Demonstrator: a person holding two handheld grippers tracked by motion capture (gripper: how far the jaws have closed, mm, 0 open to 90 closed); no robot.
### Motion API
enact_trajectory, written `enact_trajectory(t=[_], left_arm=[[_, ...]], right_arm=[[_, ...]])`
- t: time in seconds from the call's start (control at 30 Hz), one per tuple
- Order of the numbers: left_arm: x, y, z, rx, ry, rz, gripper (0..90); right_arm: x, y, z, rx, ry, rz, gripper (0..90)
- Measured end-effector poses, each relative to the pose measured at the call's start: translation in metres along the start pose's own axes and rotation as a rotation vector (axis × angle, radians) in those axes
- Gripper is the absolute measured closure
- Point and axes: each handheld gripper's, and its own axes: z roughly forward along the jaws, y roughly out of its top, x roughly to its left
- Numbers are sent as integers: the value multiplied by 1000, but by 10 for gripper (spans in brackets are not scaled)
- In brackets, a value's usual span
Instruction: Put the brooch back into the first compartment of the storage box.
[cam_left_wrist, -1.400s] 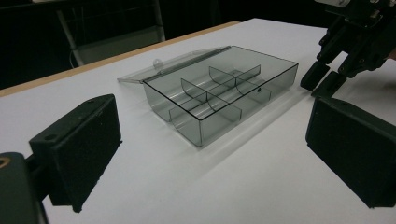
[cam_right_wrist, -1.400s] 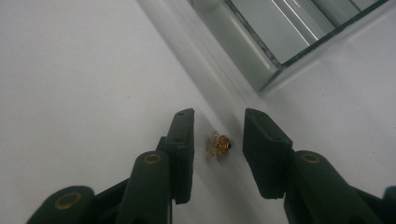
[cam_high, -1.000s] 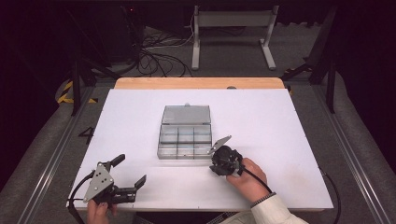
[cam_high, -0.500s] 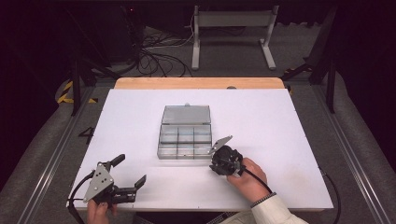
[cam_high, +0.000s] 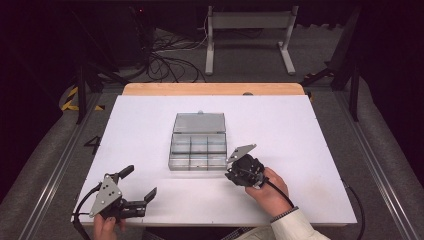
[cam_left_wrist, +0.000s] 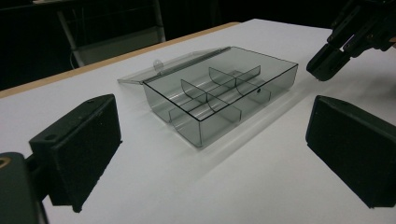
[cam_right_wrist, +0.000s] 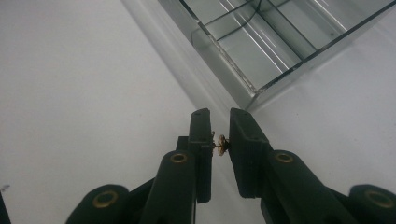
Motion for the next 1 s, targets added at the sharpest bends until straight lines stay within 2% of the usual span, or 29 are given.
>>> enact_trajectory(t=[0.23, 0.4, 1.0], left_arm=[[0, 0, 0, 6, -1, 1, 39], [0, 0, 0, 2, -1, -5, 39], [0, 0, 0, 3, -1, 2, 39]], right_arm=[[0, 0, -7, -31, -4, -7, 801], [2, 0, -14, -85, -22, -24, 802], [1, 6, -26, -136, -39, -40, 802]])
